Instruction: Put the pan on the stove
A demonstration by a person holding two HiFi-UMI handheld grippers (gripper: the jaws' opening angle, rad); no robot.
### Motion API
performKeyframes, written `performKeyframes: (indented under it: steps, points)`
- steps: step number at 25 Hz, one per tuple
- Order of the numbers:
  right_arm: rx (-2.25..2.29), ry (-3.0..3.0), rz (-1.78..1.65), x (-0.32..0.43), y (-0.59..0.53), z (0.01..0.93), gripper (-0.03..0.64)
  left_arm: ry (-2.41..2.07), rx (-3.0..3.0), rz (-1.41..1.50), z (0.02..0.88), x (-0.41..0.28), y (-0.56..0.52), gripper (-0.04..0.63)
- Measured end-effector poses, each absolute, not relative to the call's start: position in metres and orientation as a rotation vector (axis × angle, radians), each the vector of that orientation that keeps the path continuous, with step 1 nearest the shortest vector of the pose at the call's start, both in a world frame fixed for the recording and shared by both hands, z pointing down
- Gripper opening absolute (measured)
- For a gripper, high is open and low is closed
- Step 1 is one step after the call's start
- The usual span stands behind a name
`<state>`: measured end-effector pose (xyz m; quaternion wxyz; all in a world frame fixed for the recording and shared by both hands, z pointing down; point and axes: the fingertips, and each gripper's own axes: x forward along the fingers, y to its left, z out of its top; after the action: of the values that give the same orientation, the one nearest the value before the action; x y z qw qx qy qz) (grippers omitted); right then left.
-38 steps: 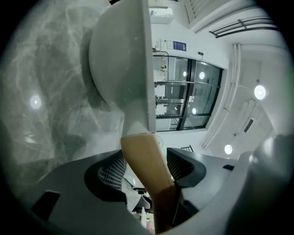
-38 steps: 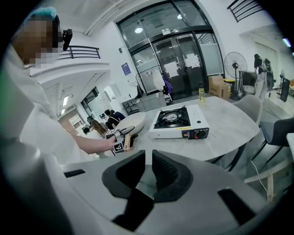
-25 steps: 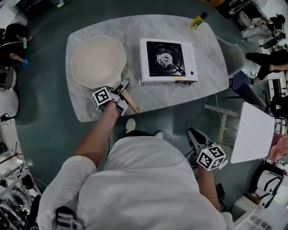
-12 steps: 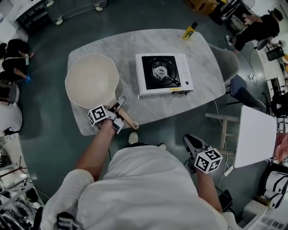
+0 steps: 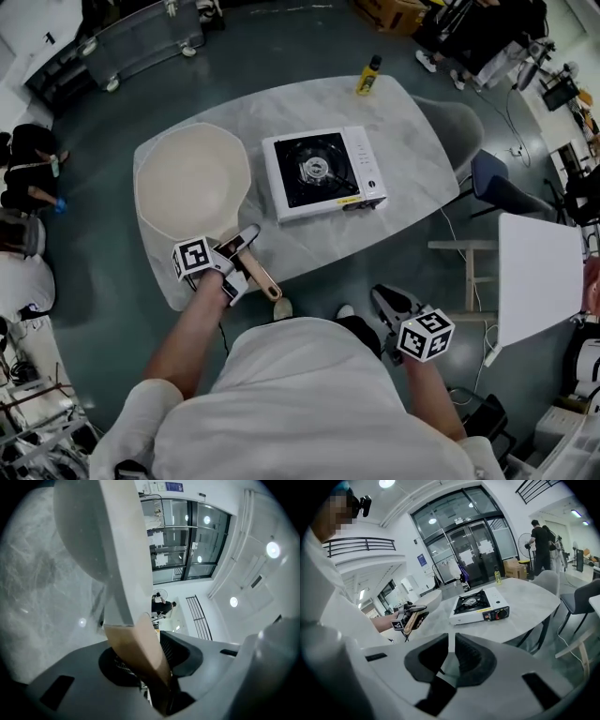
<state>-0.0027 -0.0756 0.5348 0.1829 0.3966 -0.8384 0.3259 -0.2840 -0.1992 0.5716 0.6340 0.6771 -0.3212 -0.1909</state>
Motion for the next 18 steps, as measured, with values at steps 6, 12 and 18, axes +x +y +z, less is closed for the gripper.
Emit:
performKeyframes:
  steps: [6, 12, 18]
  points:
    - [1.138, -2.387, 0.939, 0.024, -0.088, 0.536, 0.052, -0.643, 1.591, -0.360, 0.544, -0.223, -0.214, 0.144]
    - [1.181, -2.401, 0.940, 0.075, -0.107, 0.530, 0.051, -0.562, 1.590, -0.336, 0.529, -0.147, -0.228, 0.146]
    - [1.207, -2.408, 0.953, 0.127, -0.118, 0.532, 0.051, -0.536, 1.594, -0.314, 0.524, -0.085, -0.246, 0.147]
